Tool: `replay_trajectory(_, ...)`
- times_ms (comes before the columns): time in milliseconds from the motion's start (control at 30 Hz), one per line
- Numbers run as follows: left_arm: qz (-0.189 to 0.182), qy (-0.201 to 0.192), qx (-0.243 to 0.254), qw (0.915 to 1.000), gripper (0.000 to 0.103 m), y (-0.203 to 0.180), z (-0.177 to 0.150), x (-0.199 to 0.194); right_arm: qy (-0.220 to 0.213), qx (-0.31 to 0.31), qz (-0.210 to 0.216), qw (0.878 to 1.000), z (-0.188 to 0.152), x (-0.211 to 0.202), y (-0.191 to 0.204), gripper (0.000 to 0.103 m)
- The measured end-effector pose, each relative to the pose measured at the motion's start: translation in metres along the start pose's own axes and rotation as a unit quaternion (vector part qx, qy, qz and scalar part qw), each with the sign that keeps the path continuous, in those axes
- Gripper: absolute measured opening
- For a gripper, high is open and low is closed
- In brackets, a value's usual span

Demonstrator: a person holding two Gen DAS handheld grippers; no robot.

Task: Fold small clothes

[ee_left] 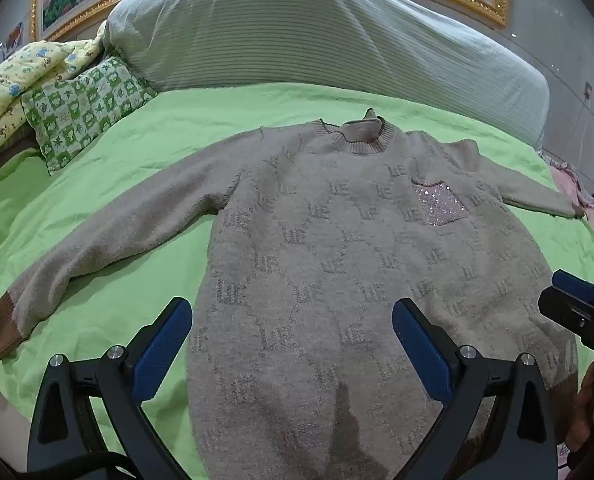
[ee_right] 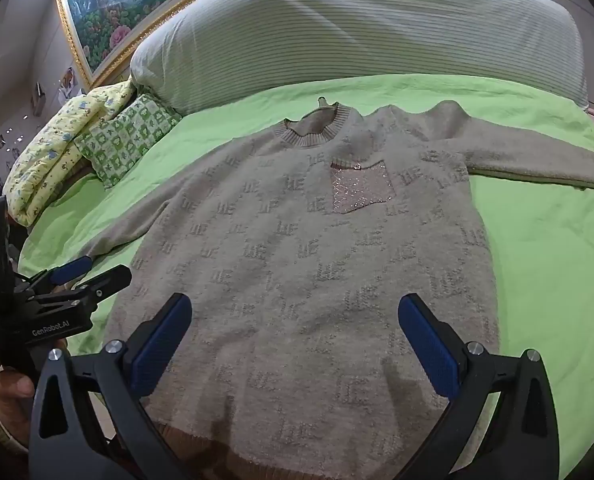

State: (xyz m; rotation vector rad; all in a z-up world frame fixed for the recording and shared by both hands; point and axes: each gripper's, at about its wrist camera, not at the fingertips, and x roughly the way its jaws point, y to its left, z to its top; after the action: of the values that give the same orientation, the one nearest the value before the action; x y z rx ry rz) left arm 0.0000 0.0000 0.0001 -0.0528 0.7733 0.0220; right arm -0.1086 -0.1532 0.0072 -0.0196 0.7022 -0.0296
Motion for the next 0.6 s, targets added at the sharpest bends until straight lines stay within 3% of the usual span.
replay_trajectory(600,-0.002,0.000,-0.010,1.0000,0.101,0.0005,-0.0008,0.0048,0.000,0.003,0.004,1.000,0.0021,0.0004,0.0022,0.103)
